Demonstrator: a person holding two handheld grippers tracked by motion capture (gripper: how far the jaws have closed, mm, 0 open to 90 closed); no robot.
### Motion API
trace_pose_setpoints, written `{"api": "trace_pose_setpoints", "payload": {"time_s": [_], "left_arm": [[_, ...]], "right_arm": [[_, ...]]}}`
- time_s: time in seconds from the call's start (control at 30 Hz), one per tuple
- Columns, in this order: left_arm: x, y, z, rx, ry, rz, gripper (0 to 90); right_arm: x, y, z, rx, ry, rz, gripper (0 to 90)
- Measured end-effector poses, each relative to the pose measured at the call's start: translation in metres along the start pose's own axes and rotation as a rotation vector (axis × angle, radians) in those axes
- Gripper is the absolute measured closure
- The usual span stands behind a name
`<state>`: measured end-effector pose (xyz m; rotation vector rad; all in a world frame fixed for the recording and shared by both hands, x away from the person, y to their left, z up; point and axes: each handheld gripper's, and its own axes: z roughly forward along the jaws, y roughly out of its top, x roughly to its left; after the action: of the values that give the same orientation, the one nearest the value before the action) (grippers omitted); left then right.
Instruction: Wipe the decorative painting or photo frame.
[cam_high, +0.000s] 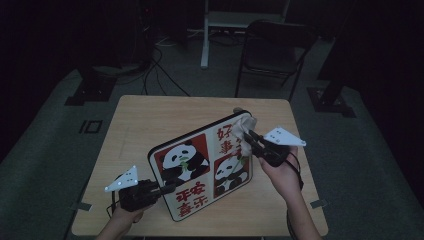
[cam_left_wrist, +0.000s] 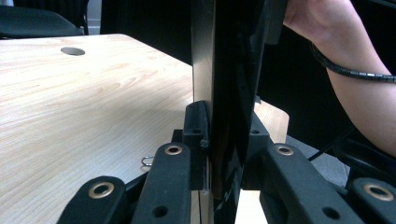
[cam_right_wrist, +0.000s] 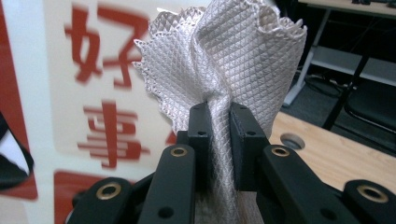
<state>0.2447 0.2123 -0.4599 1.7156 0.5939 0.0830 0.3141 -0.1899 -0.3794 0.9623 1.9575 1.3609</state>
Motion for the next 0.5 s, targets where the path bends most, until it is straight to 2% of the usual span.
{"api": "trace_pose_setpoints", "payload": {"time_s": [0.5], "left_arm": [[-0.001, 0.000, 0.001, -0.002, 0.000, -0.004, 78.7]], "right_arm": [[0.000, -0.047, 0.003, 0.106, -0.010, 0.014, 80.1]]}}
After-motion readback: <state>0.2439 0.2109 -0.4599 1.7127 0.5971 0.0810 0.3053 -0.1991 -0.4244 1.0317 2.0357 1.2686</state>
